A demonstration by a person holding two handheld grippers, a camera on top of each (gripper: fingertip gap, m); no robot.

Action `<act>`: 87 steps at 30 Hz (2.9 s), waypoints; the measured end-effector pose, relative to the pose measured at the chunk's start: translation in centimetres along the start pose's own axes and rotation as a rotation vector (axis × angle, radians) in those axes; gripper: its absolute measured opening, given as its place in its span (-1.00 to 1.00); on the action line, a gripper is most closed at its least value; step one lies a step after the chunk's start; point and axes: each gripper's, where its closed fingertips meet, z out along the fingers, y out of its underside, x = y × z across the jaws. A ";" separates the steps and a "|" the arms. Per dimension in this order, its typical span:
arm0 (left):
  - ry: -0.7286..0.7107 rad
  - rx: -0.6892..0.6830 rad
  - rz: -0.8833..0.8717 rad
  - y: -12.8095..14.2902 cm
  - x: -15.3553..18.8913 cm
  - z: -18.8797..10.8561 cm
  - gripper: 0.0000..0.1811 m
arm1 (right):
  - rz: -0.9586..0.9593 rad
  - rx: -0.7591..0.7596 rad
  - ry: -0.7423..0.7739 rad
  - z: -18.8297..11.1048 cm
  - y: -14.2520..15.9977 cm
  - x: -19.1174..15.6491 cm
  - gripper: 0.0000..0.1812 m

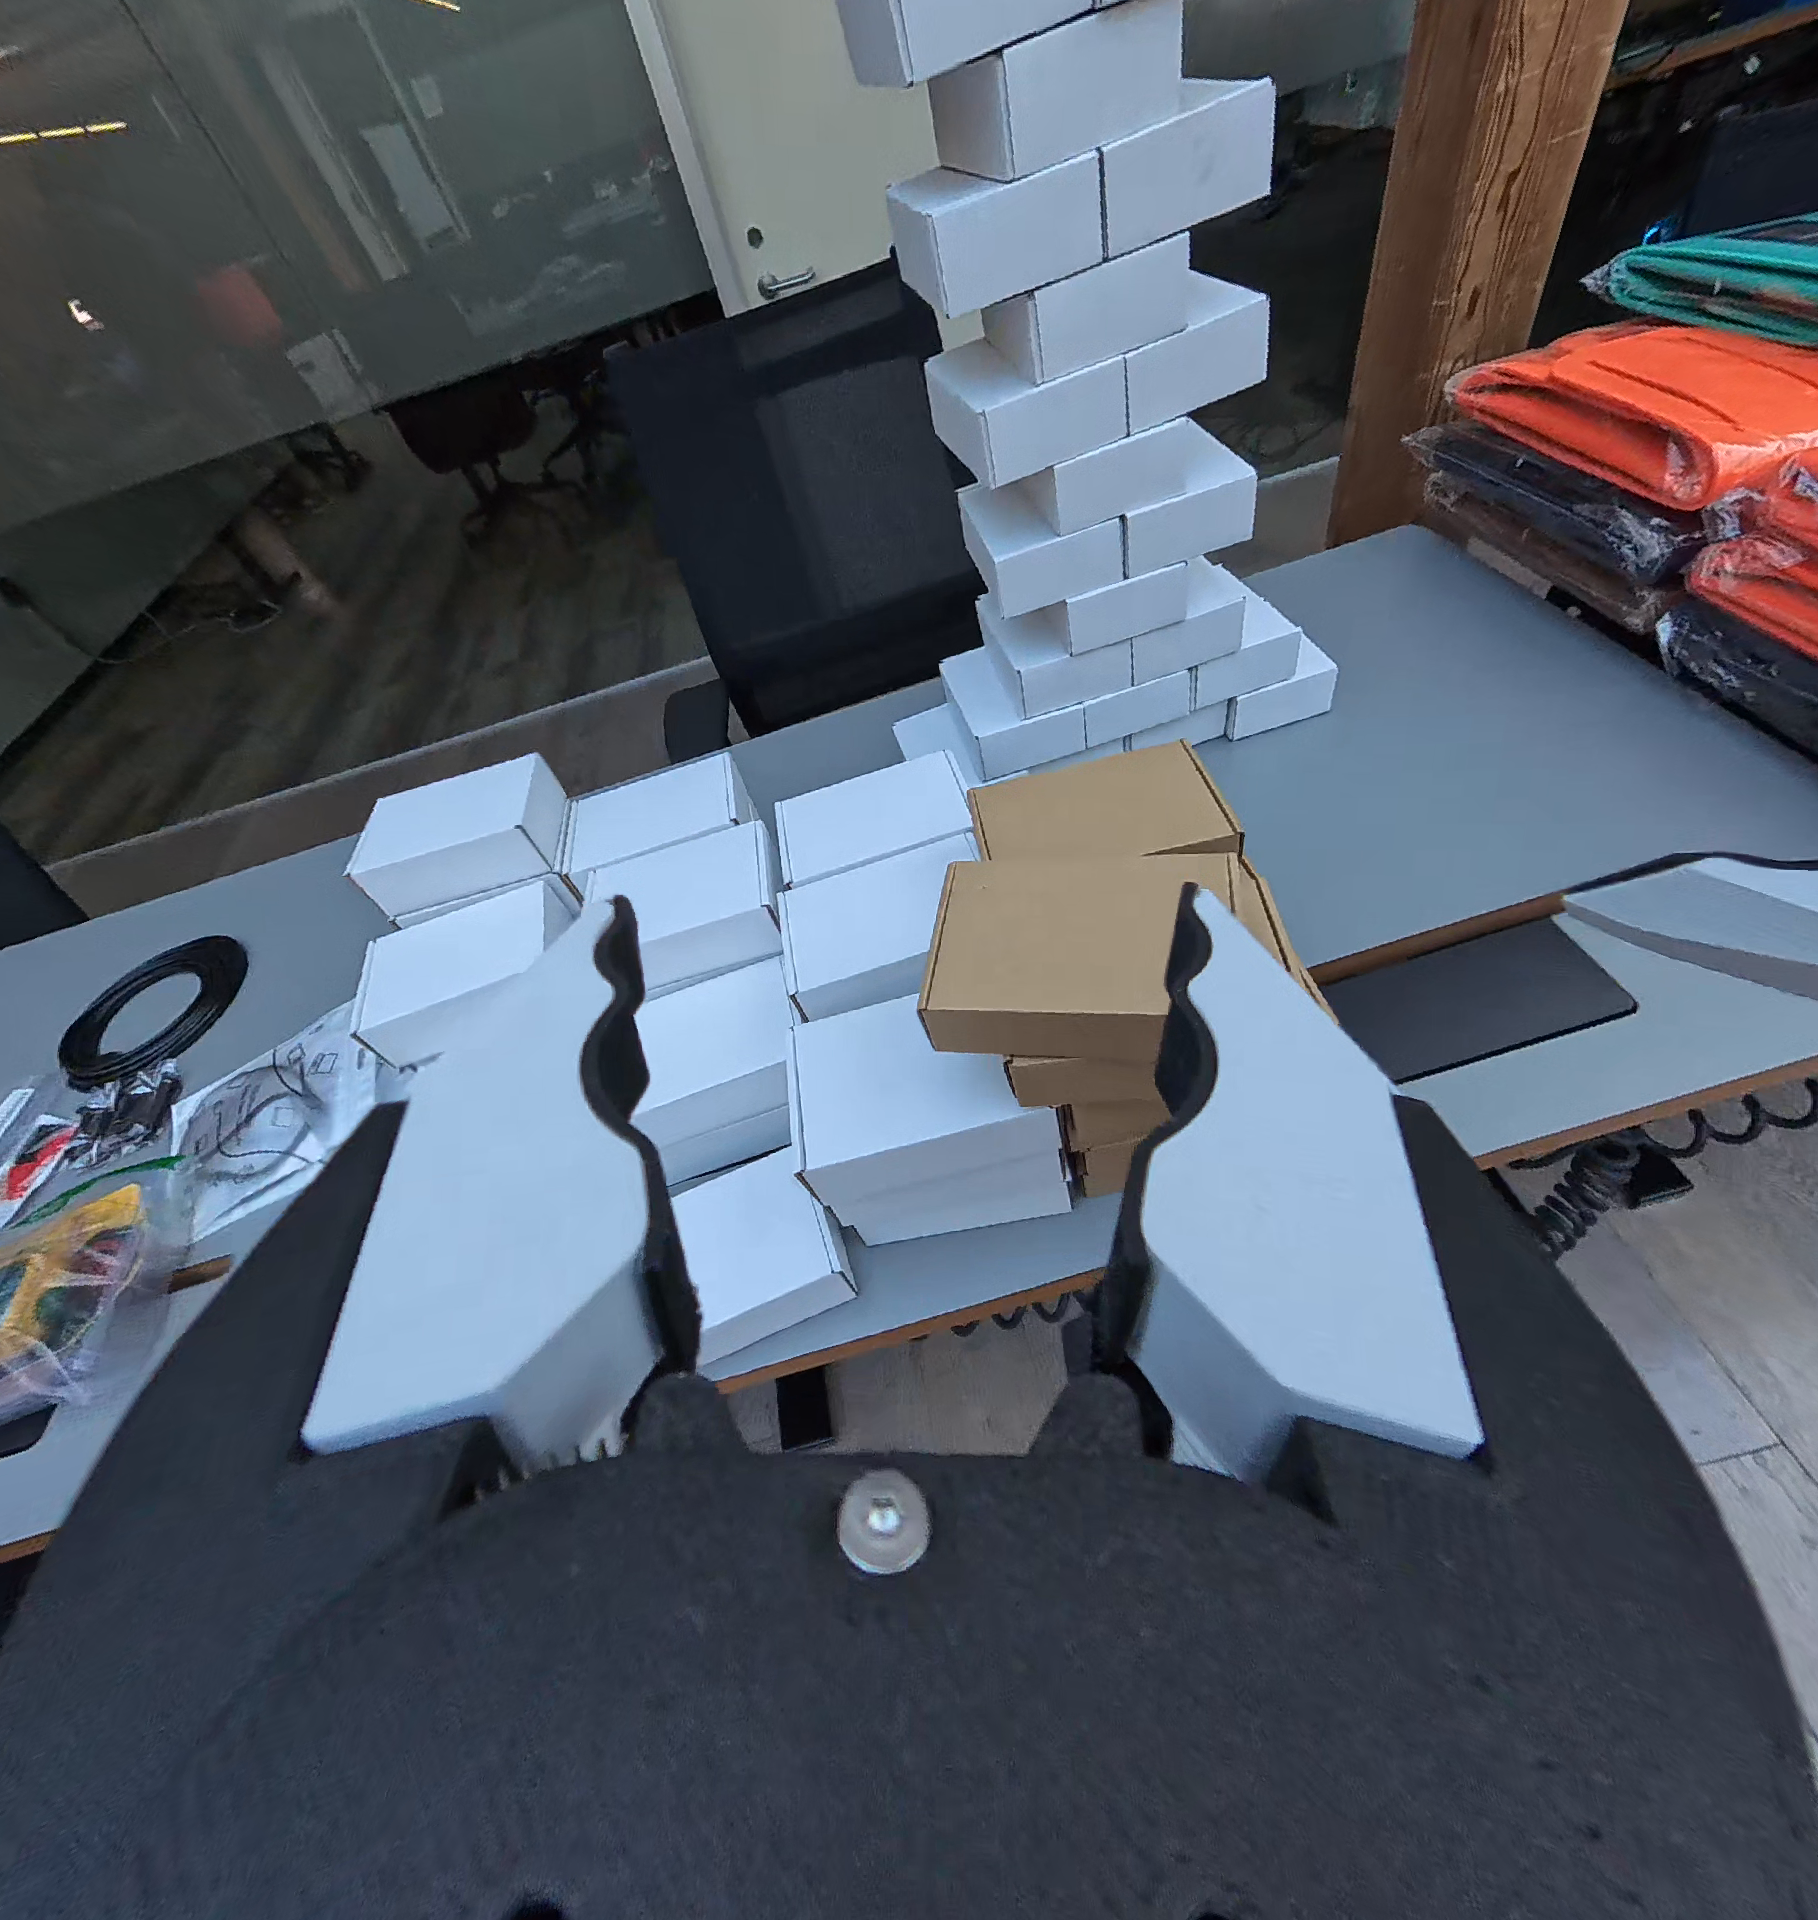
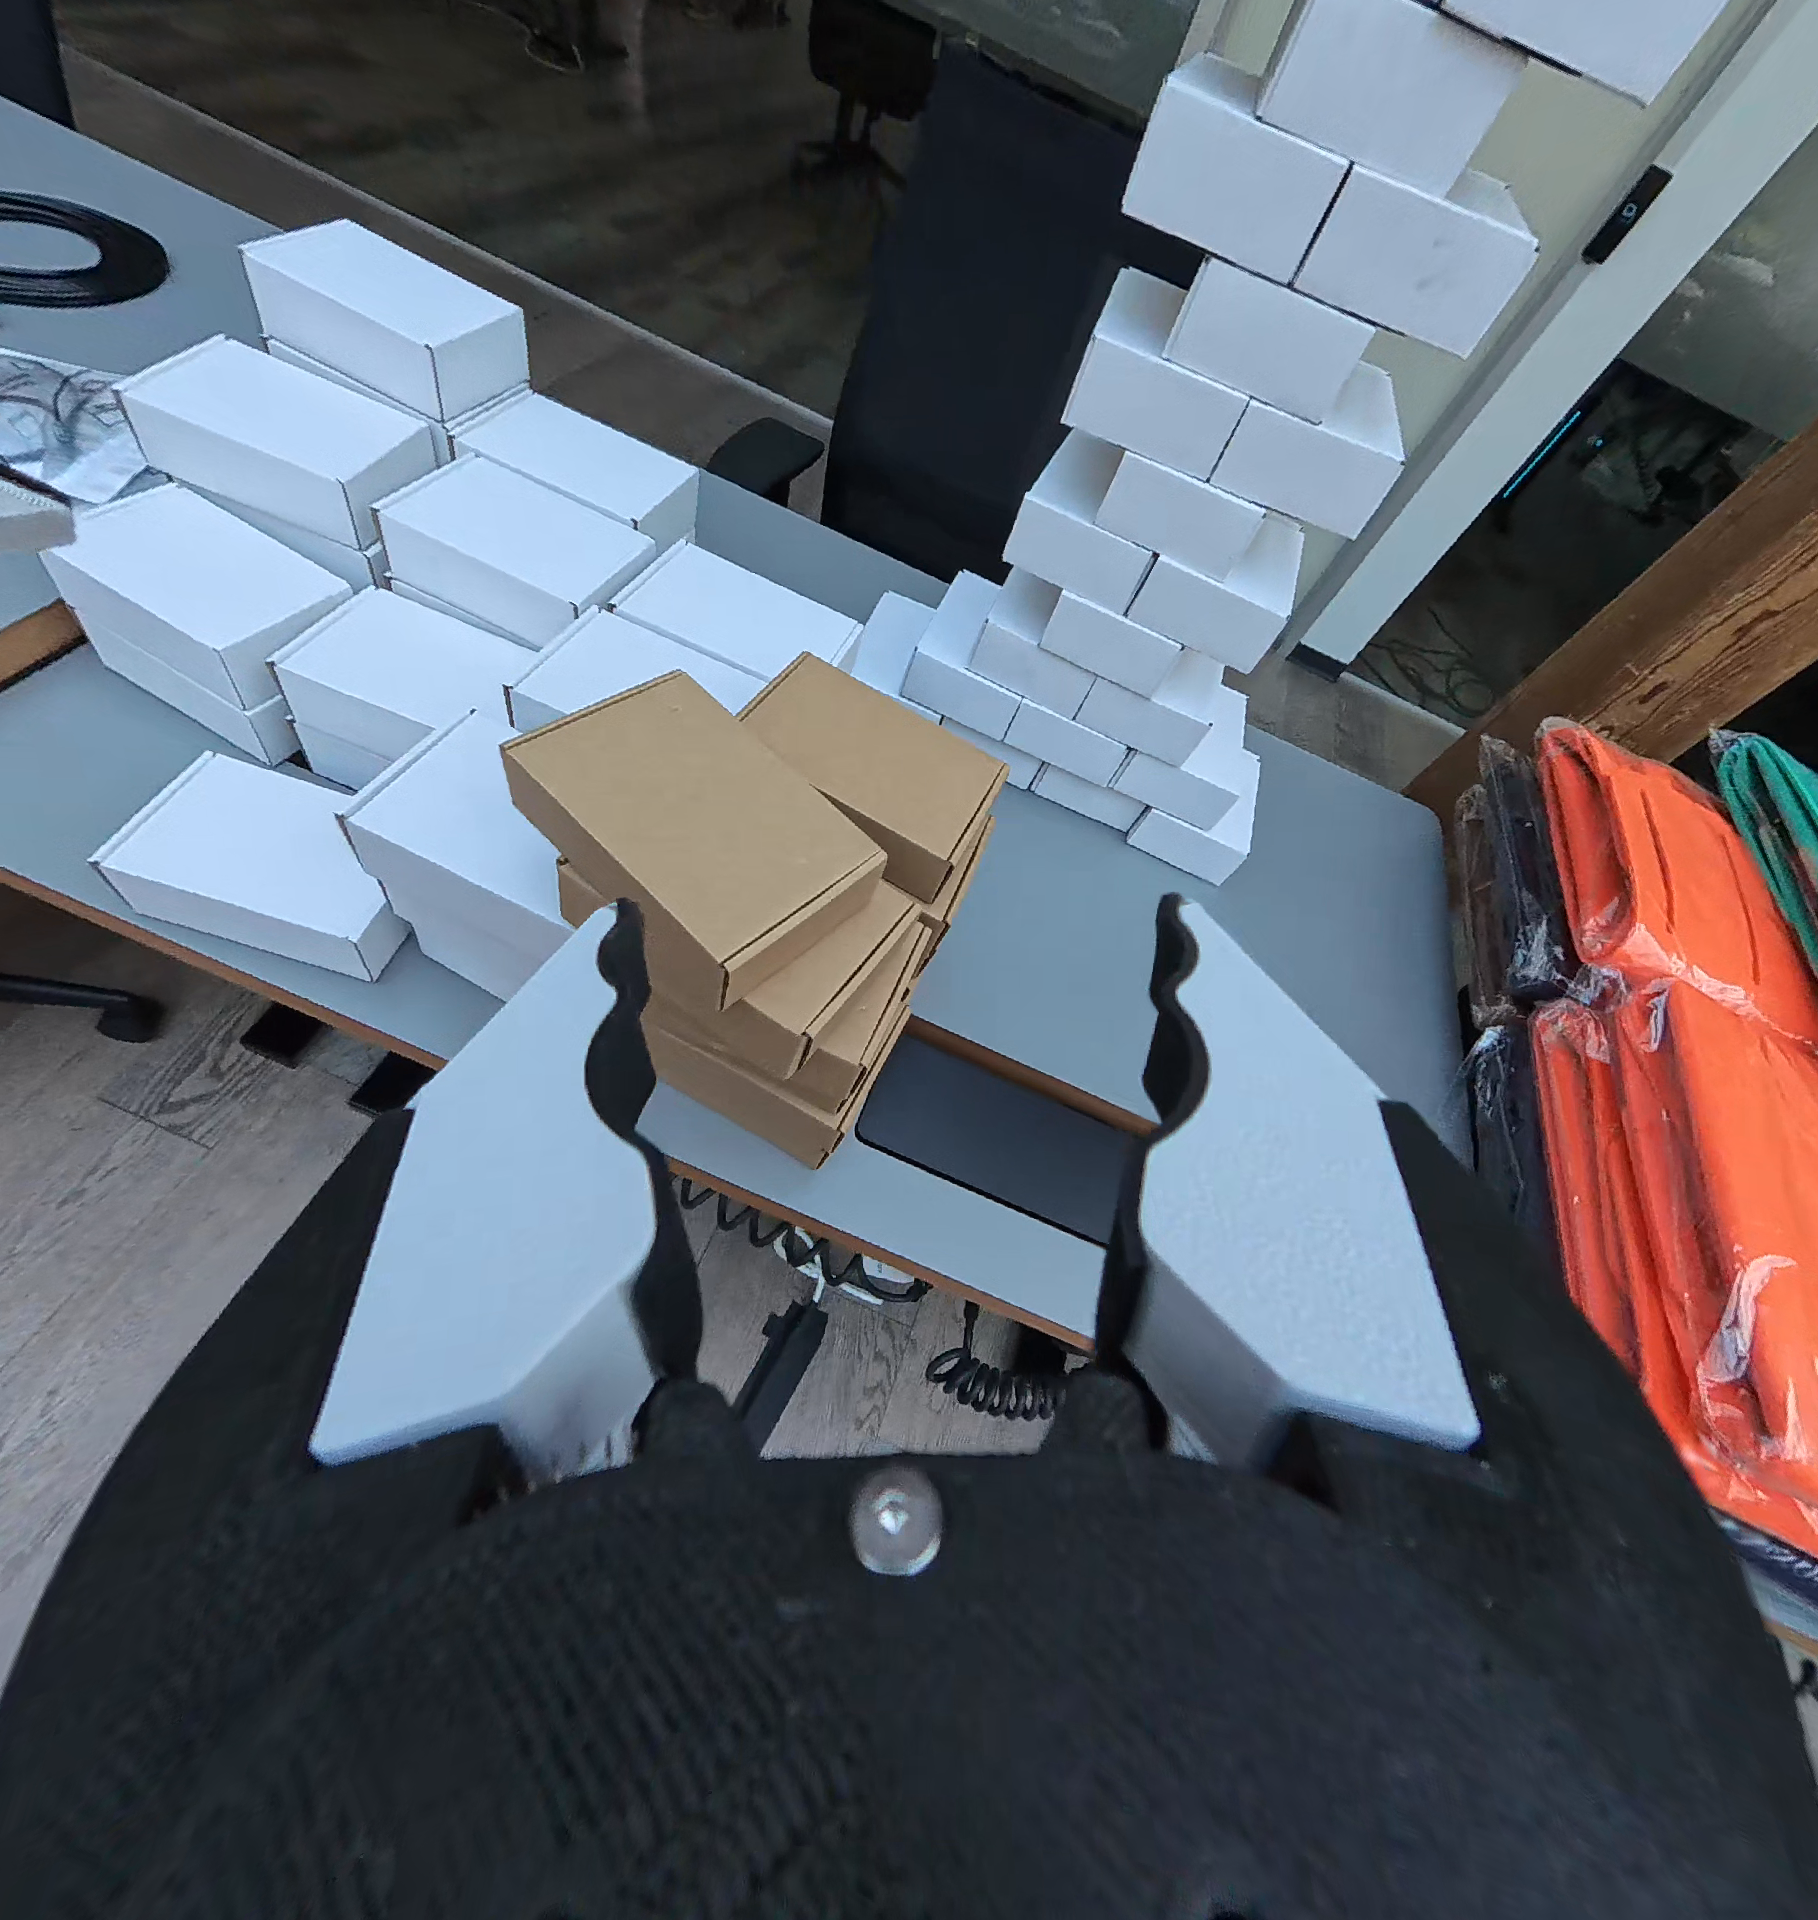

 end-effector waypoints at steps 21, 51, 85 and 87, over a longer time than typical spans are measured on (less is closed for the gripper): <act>0.396 -0.310 -0.163 21.8 17.2 -3.2 0.42 | 0.249 -0.375 0.170 -7.4 34.3 12.6 0.16; 0.351 -0.463 -0.230 16.1 39.5 28.0 0.74 | 0.175 -0.414 0.011 16.0 36.3 30.5 0.54; 0.017 -0.721 -0.260 25.2 37.8 55.9 0.74 | 0.361 -0.502 0.031 46.9 38.7 33.4 0.48; 0.011 -0.690 -0.261 25.1 37.8 56.0 0.74 | 0.355 -0.430 0.038 47.0 38.6 33.4 0.52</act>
